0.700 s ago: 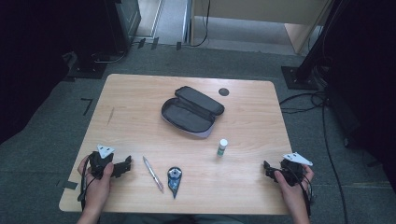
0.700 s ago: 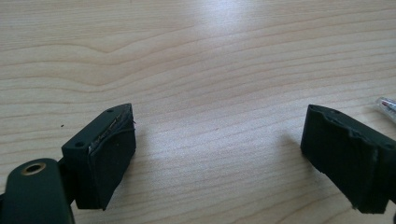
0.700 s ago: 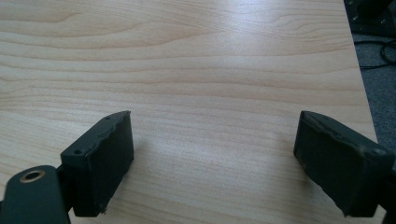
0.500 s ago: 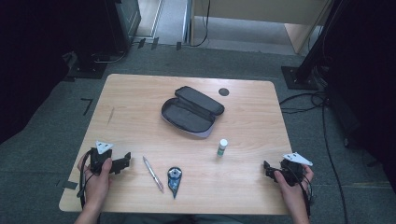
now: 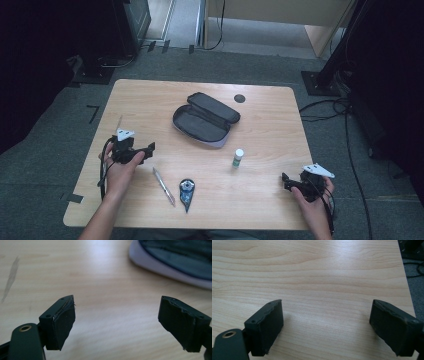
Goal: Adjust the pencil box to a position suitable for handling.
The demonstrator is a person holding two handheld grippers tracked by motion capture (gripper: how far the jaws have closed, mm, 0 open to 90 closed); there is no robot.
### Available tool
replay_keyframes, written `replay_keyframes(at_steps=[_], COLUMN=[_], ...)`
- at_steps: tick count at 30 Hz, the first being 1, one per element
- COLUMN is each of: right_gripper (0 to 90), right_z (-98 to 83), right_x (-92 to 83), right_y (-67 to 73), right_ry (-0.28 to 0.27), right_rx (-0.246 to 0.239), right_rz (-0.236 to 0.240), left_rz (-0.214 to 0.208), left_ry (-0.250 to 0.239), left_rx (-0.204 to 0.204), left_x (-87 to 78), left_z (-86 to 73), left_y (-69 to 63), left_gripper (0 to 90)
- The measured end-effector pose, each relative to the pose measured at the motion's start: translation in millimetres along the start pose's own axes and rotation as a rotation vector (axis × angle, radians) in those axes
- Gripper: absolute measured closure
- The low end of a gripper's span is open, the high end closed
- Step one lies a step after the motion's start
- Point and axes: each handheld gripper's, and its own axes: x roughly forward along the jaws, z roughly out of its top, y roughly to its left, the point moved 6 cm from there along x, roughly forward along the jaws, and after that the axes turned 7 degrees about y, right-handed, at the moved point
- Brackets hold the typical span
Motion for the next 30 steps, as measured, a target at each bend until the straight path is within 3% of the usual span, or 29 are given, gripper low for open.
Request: replay_keyframes(at_steps=[3,9,12,16,19,20,22,24,27,30], right_gripper=[11.7,11.6,11.5,11.5,11.5,11.5,11.5,11.5,11.5,11.5], right_z=[-2.6,-5.0,-5.0,-5.0,-5.3,-5.5,-5.6,-5.6,-5.5,-5.5], right_x=[-2.1,-3.8,-3.8,-3.7,-3.9,-4.1,-4.2,-4.2,-4.1,-4.1], right_y=[5.0,8.3,8.3,8.3,8.8,9.0,9.0,9.0,9.0,9.0], right_ry=[0.004,0.003,0.003,0.003,0.004,0.005,0.004,0.004,0.004,0.003], right_rx=[-0.027,-0.045,-0.045,-0.048,-0.051,-0.052,-0.055,-0.055,-0.059,-0.066], right_rz=[0.025,0.037,0.037,0.039,0.044,0.047,0.048,0.049,0.051,0.056], left_rz=[-0.011,0.023,0.021,0.019,-0.024,-0.013,0.018,0.021,-0.032,-0.007], left_ry=[-0.014,-0.031,-0.028,-0.004,0.028,0.034,0.039,0.049,0.091,0.129], left_rx=[-0.010,-0.021,-0.027,-0.016,-0.027,-0.016,-0.006,-0.003,-0.048,-0.034], left_x=[10.9,28.1,38.2,52.1,62.9,64.5,72.2,75.4,86.2,92.5], left_z=[16.7,40.1,50.6,61.7,68.1,69.0,73.1,73.9,73.6,69.1], left_y=[-8.8,-17.1,-22.9,-32.1,-43.7,-45.4,-51.1,-52.0,-54.0,-52.3], left_gripper=[19.0,38.2,40.3,47.9,57.1,63.6,66.1,67.4,71.3,83.9])
